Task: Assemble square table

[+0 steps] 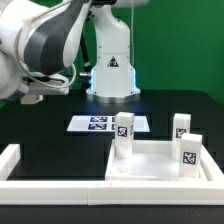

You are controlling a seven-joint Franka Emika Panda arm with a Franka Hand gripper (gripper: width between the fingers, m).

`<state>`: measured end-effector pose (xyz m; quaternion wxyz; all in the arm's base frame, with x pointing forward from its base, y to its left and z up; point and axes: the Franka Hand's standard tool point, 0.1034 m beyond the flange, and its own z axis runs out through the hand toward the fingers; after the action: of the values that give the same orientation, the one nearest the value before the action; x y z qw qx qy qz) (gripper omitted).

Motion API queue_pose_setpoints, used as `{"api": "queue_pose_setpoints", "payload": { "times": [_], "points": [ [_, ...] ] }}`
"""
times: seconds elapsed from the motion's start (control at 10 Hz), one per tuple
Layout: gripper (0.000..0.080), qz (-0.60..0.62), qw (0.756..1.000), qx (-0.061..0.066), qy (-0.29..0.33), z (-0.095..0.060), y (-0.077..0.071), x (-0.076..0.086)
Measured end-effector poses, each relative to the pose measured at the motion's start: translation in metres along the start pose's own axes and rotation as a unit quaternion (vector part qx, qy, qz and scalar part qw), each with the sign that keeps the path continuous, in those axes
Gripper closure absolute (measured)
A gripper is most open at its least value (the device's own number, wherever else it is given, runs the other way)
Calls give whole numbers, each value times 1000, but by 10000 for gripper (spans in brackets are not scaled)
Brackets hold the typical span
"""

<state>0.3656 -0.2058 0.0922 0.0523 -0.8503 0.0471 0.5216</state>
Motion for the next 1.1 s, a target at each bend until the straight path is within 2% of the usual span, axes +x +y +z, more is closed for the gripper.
{"api": "queue_pose_setpoints", "payload": {
  "times": [0.1, 0.3, 0.4, 0.7, 0.8, 0.9, 1.1],
  "points": [
    [514, -5, 999, -9, 42, -5, 2, 3],
    [514, -10, 994, -15, 110, -10, 0, 4],
    [513, 9, 990, -18, 140, -26, -15, 3],
    [512, 72, 973, -9, 217, -82, -91, 0],
    [512, 77, 968, -19, 238, -105, -106, -2],
    [512, 71, 961, -25, 268, -116, -111, 3],
    [512, 61, 940, -25, 335, -119, -113, 9]
  ]
}}
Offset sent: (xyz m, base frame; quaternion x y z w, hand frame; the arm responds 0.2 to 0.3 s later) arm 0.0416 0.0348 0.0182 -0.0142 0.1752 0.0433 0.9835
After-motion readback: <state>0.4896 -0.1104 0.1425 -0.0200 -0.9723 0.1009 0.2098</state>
